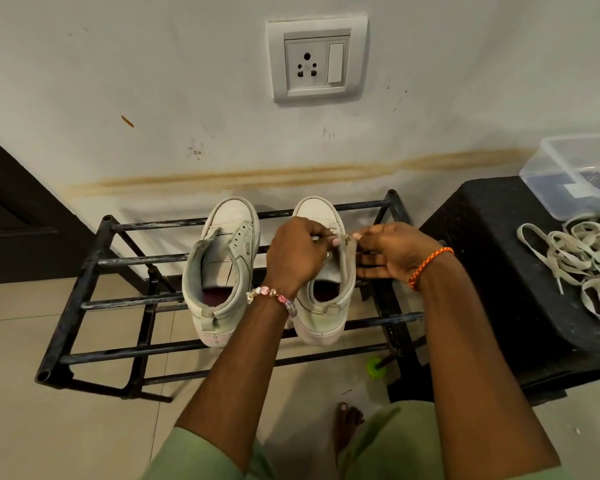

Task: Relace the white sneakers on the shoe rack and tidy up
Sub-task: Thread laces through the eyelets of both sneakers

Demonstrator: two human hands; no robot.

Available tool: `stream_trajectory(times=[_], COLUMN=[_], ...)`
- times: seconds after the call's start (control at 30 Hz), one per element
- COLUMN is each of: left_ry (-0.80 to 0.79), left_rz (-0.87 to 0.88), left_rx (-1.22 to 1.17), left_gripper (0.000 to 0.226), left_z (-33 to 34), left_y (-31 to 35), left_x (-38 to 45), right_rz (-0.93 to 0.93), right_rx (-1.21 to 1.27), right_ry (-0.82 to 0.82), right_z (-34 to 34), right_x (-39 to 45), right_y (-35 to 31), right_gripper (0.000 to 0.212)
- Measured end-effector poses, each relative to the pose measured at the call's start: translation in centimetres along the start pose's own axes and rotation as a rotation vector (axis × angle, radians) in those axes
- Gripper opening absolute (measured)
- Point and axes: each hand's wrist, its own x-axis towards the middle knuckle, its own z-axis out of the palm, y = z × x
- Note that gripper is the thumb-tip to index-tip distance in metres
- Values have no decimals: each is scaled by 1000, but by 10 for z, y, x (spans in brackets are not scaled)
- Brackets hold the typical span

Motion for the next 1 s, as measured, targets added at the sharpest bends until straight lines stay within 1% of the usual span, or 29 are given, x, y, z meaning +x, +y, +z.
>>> stream_trajectory(times=[0.1, 0.17, 0.23, 0.3, 0.33, 0.4, 0.43, 0.47, 0.53, 0.7, 0.73, 0.77, 0.8, 0.87, 0.9, 0.93, 1.0], left_ry=[-62, -82, -66, 8, 66, 190, 232, 261, 287, 359, 371, 381, 389, 400, 406, 414, 435], left_rz=[-37, -49, -40, -22, -15, -3, -8, -19, -42, -49, -53, -59, -67, -84, -85, -82, -80], left_rx=[-128, -127, -65, 13, 22, -25, -69, -114, -178, -212, -215, -218, -222, -247, -267, -282, -299], left_gripper=[14, 16, 21, 32, 33, 31, 29, 25, 17, 13, 13, 13, 13, 12, 12, 12, 13], left_z=[-3, -3, -4, -5, -5, -2, -1, 1, 5, 10, 11, 12, 13, 16, 17, 17, 19], left_y=[-1, -2, -4, -9, -12, -16, -16, -15, -14, -12, -11, -12, -12, -13, -14, -14, -13], left_x=[-3, -5, -8, -14, -17, -24, -27, -30, -33, -39, -39, -39, -39, -38, -37, -37, -37], right_rz=[-58, -123, -209, -306, -359, -476, -524, -567, -656, -874, -893, -899, -900, -873, -818, -734, -570], right_rx=[-39, -55, -129, -256, -309, -342, -306, -229, -25, 511, 556, 543, 445, 36, -169, -330, -557], right_ry=[62, 126, 205, 289, 331, 398, 403, 378, 272, -88, -119, -99, -11, 305, 421, 468, 448], right_z=[7, 12, 14, 12, 11, 11, 12, 14, 21, 29, 27, 26, 25, 24, 24, 24, 22], right_x=[2, 5, 10, 13, 11, 4, -1, -8, -27, -85, -90, -89, -83, -55, -39, -25, -5], right_y=[4, 4, 3, 2, 1, -5, -11, -17, -31, -62, -65, -65, -62, -47, -35, -22, 1], right_gripper=[13, 20, 24, 24, 24, 27, 29, 29, 27, 19, 19, 21, 22, 24, 22, 17, 9])
